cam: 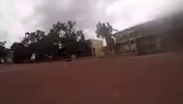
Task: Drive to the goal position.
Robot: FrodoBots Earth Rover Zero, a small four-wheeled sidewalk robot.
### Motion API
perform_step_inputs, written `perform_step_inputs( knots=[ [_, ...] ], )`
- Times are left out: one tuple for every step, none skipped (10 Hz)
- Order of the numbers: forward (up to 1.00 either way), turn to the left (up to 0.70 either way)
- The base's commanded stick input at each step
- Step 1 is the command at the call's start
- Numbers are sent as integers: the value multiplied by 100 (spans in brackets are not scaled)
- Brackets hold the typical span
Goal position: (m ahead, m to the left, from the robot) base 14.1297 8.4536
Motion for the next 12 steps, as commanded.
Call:
perform_step_inputs(
  knots=[
    [100,0],
    [100,0],
    [100,0],
    [100,0],
    [100,0],
    [100,0],
    [100,0],
    [100,0],
    [100,0],
    [100,0],
    [100,0],
    [100,0]
  ],
)
